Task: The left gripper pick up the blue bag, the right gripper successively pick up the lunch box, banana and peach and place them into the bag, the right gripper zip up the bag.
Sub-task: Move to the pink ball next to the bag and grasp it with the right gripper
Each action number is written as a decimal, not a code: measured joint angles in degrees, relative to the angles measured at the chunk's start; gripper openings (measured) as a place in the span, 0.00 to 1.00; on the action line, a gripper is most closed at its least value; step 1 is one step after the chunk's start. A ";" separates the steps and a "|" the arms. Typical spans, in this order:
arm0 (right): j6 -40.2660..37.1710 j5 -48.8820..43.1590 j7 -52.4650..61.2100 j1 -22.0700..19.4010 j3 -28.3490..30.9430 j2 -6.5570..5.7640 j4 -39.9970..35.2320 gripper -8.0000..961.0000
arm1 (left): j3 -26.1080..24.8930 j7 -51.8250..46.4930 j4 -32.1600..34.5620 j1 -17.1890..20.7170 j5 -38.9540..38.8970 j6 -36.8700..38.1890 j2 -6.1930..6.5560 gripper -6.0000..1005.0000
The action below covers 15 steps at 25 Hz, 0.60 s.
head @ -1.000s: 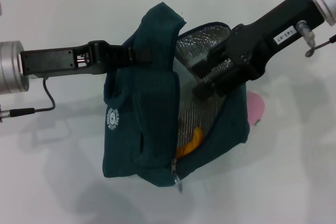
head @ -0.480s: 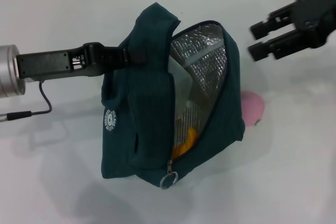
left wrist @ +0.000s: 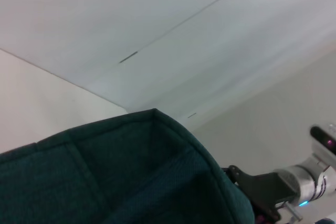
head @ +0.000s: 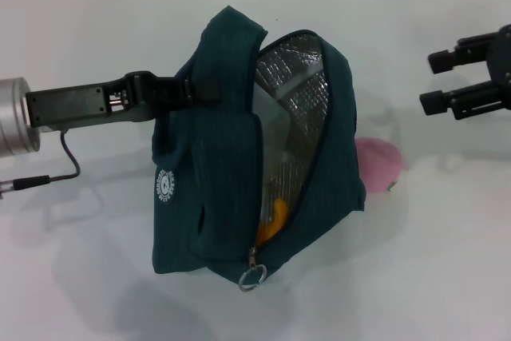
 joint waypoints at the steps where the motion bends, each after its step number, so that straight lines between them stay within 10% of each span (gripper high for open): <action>1: 0.97 -0.17 -0.53 -0.54 -0.14 0.06 0.14 0.74 | -0.03 0.01 -0.01 0.00 0.00 -0.10 0.17 0.04; 15: 16.24 -5.79 -5.17 -2.98 -10.66 3.12 6.50 0.90 | -2.84 2.04 -2.00 1.60 0.36 -1.22 0.63 0.04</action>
